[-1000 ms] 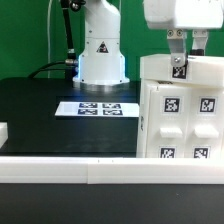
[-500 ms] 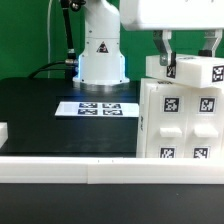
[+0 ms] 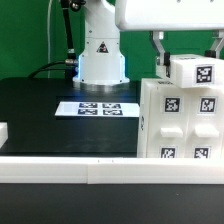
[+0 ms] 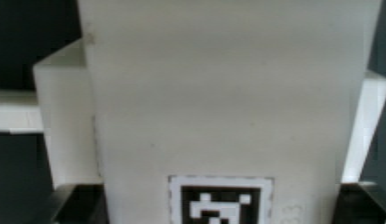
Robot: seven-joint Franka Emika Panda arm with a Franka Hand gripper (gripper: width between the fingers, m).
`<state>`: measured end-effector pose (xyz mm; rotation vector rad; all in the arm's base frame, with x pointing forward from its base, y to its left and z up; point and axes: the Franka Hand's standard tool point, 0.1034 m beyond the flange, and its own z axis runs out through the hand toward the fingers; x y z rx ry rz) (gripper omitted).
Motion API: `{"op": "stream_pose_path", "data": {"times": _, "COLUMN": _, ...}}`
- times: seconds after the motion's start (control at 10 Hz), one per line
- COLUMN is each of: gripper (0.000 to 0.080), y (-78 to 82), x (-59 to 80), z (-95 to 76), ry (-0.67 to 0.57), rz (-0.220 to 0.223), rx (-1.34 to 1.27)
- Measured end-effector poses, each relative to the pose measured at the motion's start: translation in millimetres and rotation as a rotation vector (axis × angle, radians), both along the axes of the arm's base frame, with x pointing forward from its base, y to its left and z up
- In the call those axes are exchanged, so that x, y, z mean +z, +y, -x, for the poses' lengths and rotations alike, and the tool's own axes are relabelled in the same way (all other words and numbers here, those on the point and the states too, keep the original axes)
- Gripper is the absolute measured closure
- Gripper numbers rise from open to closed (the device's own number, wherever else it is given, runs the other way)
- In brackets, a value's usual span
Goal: Assemble cabinet
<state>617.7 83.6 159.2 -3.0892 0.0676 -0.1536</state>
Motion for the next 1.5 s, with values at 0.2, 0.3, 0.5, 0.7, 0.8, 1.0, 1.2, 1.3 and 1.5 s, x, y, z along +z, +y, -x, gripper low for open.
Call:
{"op": "stream_pose_path", "data": {"times": 0.2, "gripper": 0.0243, "y": 0.3, "x": 0.5, "z": -1.0, "ry": -0.010, "rz": -0.020, "rx": -0.178}}
{"op": "stream_pose_path", "data": {"times": 0.3, "gripper": 0.0243, "y": 0.9, "x": 0.7, "z": -0.8, "ry": -0.015, "rz": -0.029, "rx": -0.247}}
{"op": "stream_pose_path", "data": {"times": 0.5, "gripper": 0.0243, "y": 4.3, "x": 2.2, "z": 0.3, "ry": -0.008, "rz": -0.055, "rx": -0.493}}
{"op": "stream_pose_path", "data": {"times": 0.7, "gripper": 0.0243, "y": 4.0, "x": 1.9, "z": 1.0, "ry": 0.004, "rz": -0.074, "rx": -0.662}}
{"op": "stream_pose_path", "data": {"times": 0.8, "gripper": 0.0243, "y": 2.7, "x": 1.2, "z": 1.2, "ry": 0.012, "rz": -0.090, "rx": -0.761}}
{"op": "stream_pose_path", "data": {"times": 1.0, "gripper": 0.0243, "y": -0.5, "x": -1.2, "z": 1.6, "ry": 0.022, "rz": -0.104, "rx": -0.931}}
{"op": "stream_pose_path", "data": {"times": 1.2, "gripper": 0.0243, "y": 0.7, "x": -2.7, "z": 2.1, "ry": 0.032, "rz": -0.121, "rx": -1.077}}
{"op": "stream_pose_path", "data": {"times": 1.3, "gripper": 0.0243, "y": 1.0, "x": -2.7, "z": 2.2, "ry": 0.036, "rz": -0.127, "rx": -1.146}}
{"op": "stream_pose_path", "data": {"times": 1.5, "gripper": 0.0243, "y": 1.7, "x": -2.7, "z": 2.5, "ry": 0.045, "rz": -0.138, "rx": -1.224}}
